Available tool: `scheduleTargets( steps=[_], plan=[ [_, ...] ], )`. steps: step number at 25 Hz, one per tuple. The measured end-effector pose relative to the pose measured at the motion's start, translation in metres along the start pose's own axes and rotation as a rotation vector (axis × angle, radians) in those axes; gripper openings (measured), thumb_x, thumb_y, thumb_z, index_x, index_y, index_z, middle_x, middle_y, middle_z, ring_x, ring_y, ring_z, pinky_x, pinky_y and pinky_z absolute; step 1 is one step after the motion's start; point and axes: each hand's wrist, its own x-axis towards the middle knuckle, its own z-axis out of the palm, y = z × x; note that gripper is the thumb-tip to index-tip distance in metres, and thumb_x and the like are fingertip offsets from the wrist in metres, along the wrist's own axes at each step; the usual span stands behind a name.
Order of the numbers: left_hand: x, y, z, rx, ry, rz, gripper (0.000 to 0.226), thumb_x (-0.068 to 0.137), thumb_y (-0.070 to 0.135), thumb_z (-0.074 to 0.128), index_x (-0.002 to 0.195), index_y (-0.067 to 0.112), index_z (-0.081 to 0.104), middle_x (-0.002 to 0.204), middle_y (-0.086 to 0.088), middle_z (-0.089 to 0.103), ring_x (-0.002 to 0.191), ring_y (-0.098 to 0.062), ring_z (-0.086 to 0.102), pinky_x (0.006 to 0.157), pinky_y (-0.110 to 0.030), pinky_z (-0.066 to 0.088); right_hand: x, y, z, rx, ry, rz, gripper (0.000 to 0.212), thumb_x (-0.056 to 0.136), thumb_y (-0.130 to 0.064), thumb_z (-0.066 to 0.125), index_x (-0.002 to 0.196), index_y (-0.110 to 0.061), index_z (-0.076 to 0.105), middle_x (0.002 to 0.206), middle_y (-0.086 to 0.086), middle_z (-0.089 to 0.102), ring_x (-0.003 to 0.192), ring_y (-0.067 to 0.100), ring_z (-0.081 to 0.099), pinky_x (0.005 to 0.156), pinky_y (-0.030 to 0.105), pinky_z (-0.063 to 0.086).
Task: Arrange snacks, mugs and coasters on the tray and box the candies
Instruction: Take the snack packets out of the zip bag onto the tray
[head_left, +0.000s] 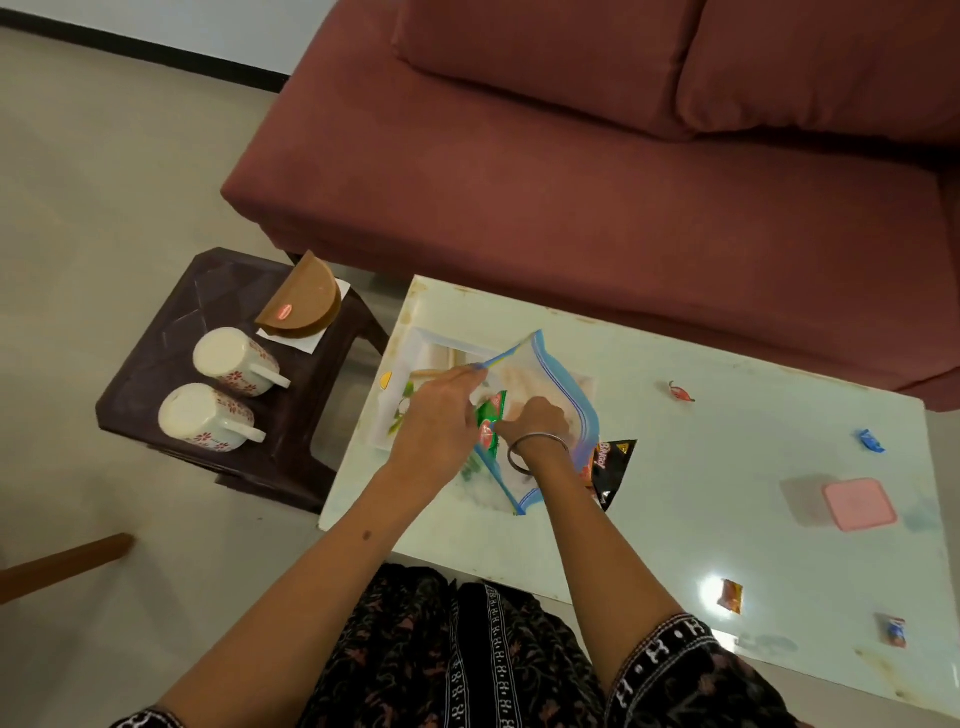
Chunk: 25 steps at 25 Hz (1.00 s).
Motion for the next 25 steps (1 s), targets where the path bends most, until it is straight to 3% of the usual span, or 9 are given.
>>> scheduleTargets(
  steps=[2, 4, 7, 10, 15, 18, 20, 22, 25],
  plan=[
    [-0.007, 0.003, -0.002, -0.007, -0.026, 0.030, 0.043, 0.084, -0.001, 0.056, 0.127, 0.004, 0.054, 0.131, -0.012, 0.058, 0.120, -0.026, 0.055, 0.106, -0.040, 0.042, 0.003, 0.005, 0.012, -0.066, 0.025, 0.049, 0.044, 0.076, -0.044, 0.067, 0.099, -0.007, 0.060, 0.103, 0.011, 0.067, 0.099, 0.030, 0.062, 0.091, 0.038, 0.048],
    [-0.013, 0.003, -0.003, 0.012, -0.056, 0.046, 0.046, 0.083, 0.001, 0.058, 0.128, 0.005, 0.052, 0.134, -0.010, 0.056, 0.123, -0.024, 0.053, 0.110, -0.037, 0.038, 0.000, 0.007, 0.020, -0.083, 0.014, 0.054, 0.039, 0.081, -0.036, 0.064, 0.105, -0.006, 0.058, 0.109, 0.012, 0.066, 0.104, 0.030, 0.061, 0.094, 0.038, 0.047],
    [-0.018, 0.000, -0.001, 0.067, -0.082, 0.049, 0.047, 0.085, 0.005, 0.058, 0.132, 0.008, 0.049, 0.137, -0.007, 0.053, 0.125, -0.023, 0.051, 0.109, -0.031, 0.034, -0.007, 0.003, 0.022, -0.067, 0.039, 0.018, 0.025, 0.088, -0.022, 0.053, 0.105, -0.005, 0.059, 0.110, 0.013, 0.066, 0.103, 0.030, 0.061, 0.087, 0.035, 0.047],
    [-0.015, -0.005, 0.002, 0.106, -0.071, 0.067, 0.043, 0.086, 0.001, 0.054, 0.129, 0.005, 0.051, 0.133, -0.014, 0.055, 0.118, -0.030, 0.057, 0.103, -0.037, 0.042, -0.021, -0.012, 0.006, 0.013, 0.086, -0.067, 0.028, 0.089, -0.028, 0.047, 0.098, -0.005, 0.060, 0.105, 0.016, 0.066, 0.098, 0.034, 0.061, 0.070, 0.031, 0.039],
    [-0.002, -0.006, 0.008, 0.171, -0.075, 0.052, 0.049, 0.082, -0.004, 0.056, 0.129, 0.007, 0.051, 0.133, -0.010, 0.056, 0.114, -0.029, 0.059, 0.098, -0.036, 0.046, -0.076, -0.029, -0.083, 0.021, 0.400, -0.220, 0.026, 0.092, -0.029, 0.046, 0.105, -0.007, 0.049, 0.101, 0.017, 0.064, 0.094, 0.038, 0.060, 0.065, 0.032, 0.033],
    [0.011, -0.006, 0.001, 0.211, -0.026, -0.001, 0.047, 0.084, -0.002, 0.052, 0.129, 0.007, 0.049, 0.136, -0.009, 0.054, 0.118, -0.028, 0.055, 0.100, -0.035, 0.043, -0.106, -0.022, -0.143, 0.189, 0.671, -0.328, 0.016, 0.086, -0.017, 0.052, 0.101, -0.010, 0.052, 0.090, 0.017, 0.068, 0.085, 0.038, 0.061, 0.066, 0.038, 0.043],
    [0.018, -0.008, -0.006, 0.210, 0.013, -0.043, 0.039, 0.087, 0.003, 0.052, 0.126, 0.006, 0.052, 0.129, -0.012, 0.058, 0.111, -0.029, 0.058, 0.094, -0.036, 0.047, -0.111, -0.009, -0.171, 0.241, 0.826, -0.362, 0.014, 0.083, -0.007, 0.050, 0.093, -0.013, 0.059, 0.086, 0.013, 0.070, 0.081, 0.036, 0.063, 0.071, 0.039, 0.048],
    [0.022, -0.010, -0.012, 0.179, 0.046, -0.096, 0.035, 0.088, 0.005, 0.052, 0.123, 0.004, 0.054, 0.124, -0.014, 0.061, 0.108, -0.030, 0.060, 0.091, -0.036, 0.049, -0.101, 0.007, -0.184, 0.233, 0.831, -0.312, 0.023, 0.081, -0.003, 0.048, 0.083, -0.014, 0.069, 0.086, 0.012, 0.072, 0.079, 0.034, 0.063, 0.071, 0.034, 0.045],
    [0.026, -0.014, -0.014, 0.168, 0.059, -0.150, 0.036, 0.088, 0.006, 0.053, 0.123, 0.004, 0.054, 0.125, -0.014, 0.060, 0.109, -0.030, 0.059, 0.091, -0.036, 0.049, -0.056, 0.031, -0.170, 0.172, 0.670, -0.195, 0.025, 0.084, -0.005, 0.051, 0.090, -0.009, 0.075, 0.094, 0.018, 0.072, 0.088, 0.040, 0.061, 0.073, 0.034, 0.045]
  ],
)
